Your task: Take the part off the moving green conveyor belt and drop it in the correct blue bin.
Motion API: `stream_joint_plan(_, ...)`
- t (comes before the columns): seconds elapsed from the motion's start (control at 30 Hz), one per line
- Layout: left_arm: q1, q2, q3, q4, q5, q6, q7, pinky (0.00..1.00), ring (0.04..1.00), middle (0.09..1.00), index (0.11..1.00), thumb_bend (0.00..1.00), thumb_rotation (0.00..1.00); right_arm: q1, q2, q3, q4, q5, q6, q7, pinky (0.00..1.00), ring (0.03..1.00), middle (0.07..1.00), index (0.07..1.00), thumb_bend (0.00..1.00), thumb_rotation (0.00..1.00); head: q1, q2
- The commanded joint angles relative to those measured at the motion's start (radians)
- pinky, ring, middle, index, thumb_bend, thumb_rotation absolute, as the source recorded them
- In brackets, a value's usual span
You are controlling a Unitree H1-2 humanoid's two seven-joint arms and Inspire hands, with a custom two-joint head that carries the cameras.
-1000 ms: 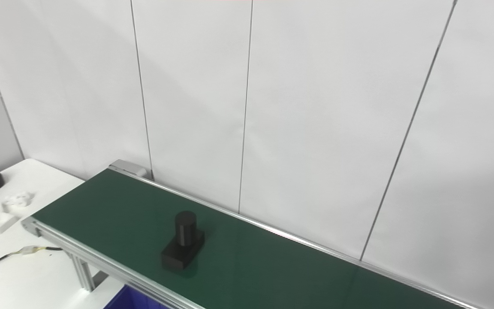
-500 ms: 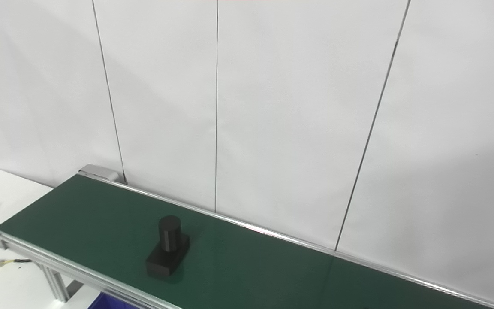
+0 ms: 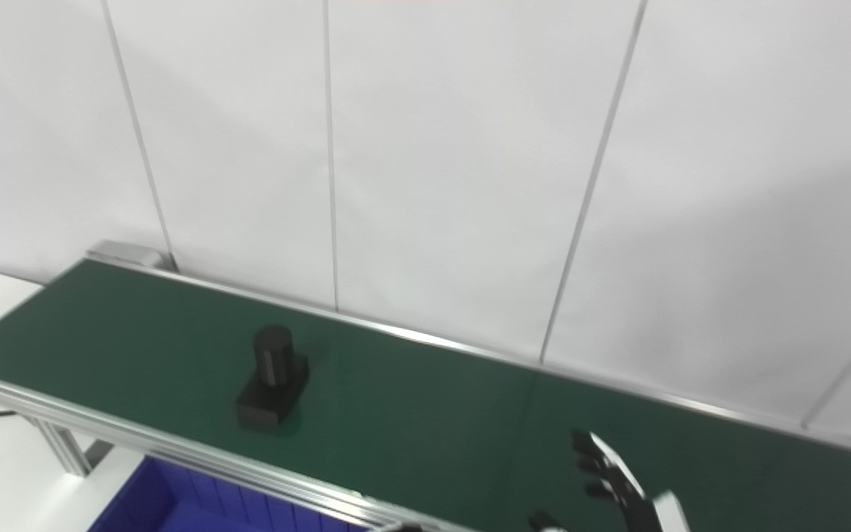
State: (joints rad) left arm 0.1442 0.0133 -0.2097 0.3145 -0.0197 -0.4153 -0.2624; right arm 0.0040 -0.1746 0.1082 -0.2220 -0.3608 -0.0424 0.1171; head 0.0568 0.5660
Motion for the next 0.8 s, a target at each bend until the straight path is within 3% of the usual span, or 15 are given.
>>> stream_joint_plan(0.0, 0.001, -0.001, -0.004, -0.036, -0.015, -0.009, -0.008, 0.8, 0.824, 0.837, 0.854, 0.92, 0.44, -0.027, 0.0, 0.001, -0.035, -0.001, 0.019, 0.001, 0.74, 0.836, 0.868, 0.89, 0.5, 0.43, 0.0, 0.003)
stream_joint_plan(0.5, 0.008, 0.002, -0.004, -0.064, -0.02, 0.018, -0.013, 0.81, 0.832, 0.839, 0.862, 0.89, 0.46, -0.098, 0.001, 0.017, 0.032, -0.023, 0.051, 0.016, 0.78, 0.862, 0.874, 0.9, 0.52, 0.47, -0.019, 0.035)
stream_joint_plan(0.77, 0.01, 0.006, -0.001, -0.071, -0.015, 0.02, -0.011, 0.8, 0.827, 0.838, 0.86, 0.91, 0.47, -0.149, -0.002, 0.047, 0.072, -0.034, 0.048, 0.022, 0.78, 0.86, 0.874, 0.895, 0.54, 0.44, -0.049, 0.042)
